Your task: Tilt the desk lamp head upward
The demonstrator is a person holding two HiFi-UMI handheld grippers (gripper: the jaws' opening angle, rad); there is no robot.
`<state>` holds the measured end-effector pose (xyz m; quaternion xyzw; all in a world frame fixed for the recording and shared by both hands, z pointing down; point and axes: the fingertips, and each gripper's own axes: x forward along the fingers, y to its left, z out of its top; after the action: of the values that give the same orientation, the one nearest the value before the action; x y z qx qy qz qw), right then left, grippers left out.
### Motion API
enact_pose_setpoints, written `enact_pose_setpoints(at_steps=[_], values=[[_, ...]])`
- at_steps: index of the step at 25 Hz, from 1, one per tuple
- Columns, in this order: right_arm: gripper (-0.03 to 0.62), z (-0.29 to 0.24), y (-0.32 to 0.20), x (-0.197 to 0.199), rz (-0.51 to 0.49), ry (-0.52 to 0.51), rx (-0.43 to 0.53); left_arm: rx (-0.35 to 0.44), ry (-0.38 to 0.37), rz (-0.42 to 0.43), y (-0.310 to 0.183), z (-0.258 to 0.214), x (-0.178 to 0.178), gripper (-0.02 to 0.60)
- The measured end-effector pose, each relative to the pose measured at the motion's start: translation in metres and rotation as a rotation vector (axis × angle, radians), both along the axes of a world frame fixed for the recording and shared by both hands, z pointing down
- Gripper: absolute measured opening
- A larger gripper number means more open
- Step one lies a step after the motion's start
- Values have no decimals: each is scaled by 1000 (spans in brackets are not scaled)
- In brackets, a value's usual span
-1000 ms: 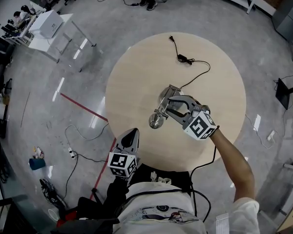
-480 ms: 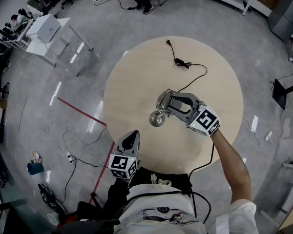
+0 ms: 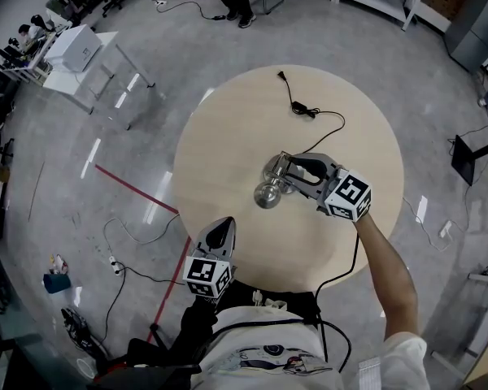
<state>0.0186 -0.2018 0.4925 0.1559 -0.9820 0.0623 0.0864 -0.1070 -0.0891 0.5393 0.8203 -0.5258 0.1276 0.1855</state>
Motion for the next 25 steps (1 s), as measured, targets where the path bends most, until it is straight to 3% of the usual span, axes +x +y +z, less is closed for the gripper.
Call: enact_pose_setpoints(at_steps=[25], values=[[153,-9,-35,15,-31,-176,-280,2,19,4,0,-1,1,-8]])
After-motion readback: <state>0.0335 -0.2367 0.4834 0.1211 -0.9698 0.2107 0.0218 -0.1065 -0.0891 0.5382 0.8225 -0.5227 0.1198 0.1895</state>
